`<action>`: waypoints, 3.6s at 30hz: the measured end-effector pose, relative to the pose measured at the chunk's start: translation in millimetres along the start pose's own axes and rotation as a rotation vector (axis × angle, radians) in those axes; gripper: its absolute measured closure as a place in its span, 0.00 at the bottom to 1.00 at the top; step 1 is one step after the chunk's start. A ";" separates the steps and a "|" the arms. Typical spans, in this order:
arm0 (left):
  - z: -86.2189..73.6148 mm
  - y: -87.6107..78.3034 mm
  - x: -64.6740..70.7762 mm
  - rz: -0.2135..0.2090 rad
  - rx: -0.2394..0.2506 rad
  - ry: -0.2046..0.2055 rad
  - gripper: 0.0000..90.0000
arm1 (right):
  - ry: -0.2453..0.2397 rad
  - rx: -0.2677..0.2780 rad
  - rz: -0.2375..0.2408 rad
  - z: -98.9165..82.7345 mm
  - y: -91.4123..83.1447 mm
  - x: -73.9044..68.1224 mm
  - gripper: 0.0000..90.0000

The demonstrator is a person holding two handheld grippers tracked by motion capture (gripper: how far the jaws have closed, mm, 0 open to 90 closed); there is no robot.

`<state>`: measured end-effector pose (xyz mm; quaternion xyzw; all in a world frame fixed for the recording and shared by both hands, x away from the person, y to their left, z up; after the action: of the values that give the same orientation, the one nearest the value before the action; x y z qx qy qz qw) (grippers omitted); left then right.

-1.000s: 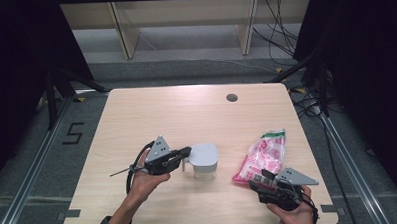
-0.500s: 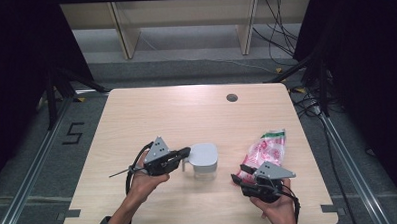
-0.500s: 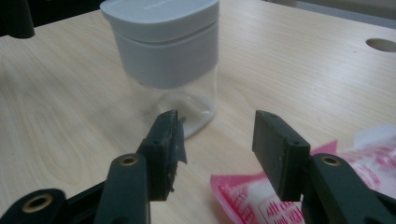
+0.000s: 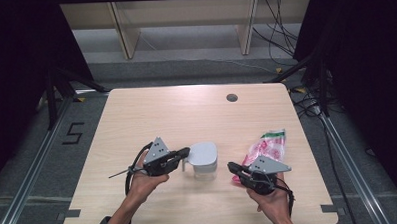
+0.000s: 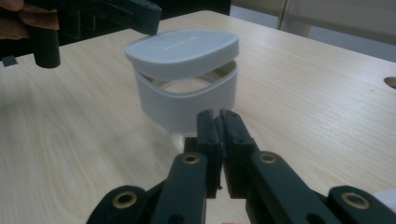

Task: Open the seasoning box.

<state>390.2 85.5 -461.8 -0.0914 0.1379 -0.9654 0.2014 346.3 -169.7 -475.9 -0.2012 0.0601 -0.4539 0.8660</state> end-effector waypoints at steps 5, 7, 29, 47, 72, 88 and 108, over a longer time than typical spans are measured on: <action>-0.6 -0.8 -1.4 0.005 0.002 0.006 0.99 | -0.002 -0.022 0.016 5.0 5.9 -7.7 1.00; -1.2 -1.0 -0.9 0.009 0.001 0.000 0.99 | -0.022 -0.009 0.021 7.7 9.6 -9.2 1.00; -1.4 -1.0 -1.6 0.009 -0.003 0.005 0.99 | -0.025 -0.008 0.069 23.2 22.9 -22.8 1.00; -17.6 -28.3 -3.0 -0.020 -0.034 -0.054 0.46 | -0.069 0.022 0.053 37.4 24.2 -30.5 1.00; -43.5 -37.1 2.4 0.009 -0.068 -0.080 0.33 | -0.130 0.043 0.110 60.9 42.8 -62.1 1.00; -49.3 -33.9 4.9 0.004 -0.076 -0.080 0.32 | -0.052 0.067 -0.006 51.9 13.7 -7.6 0.95; -53.8 -26.7 7.7 -0.019 -0.077 -0.091 0.30 | 0.038 -0.023 -0.265 -6.7 -35.5 77.3 0.84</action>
<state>361.0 118.2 -503.6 -0.1440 0.1648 -0.9561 0.1948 362.3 -252.4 -461.6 -0.2087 0.0543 -0.5674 0.7947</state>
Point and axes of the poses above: each handheld gripper's, and its own axes: y roughly forward along the jaws, z roughly out of its top, x roughly to its right, the point moved 4 cm from there along y, roughly forward along the jaws, and after that the axes turned 14 degrees about -z, right-handed, at the moved point
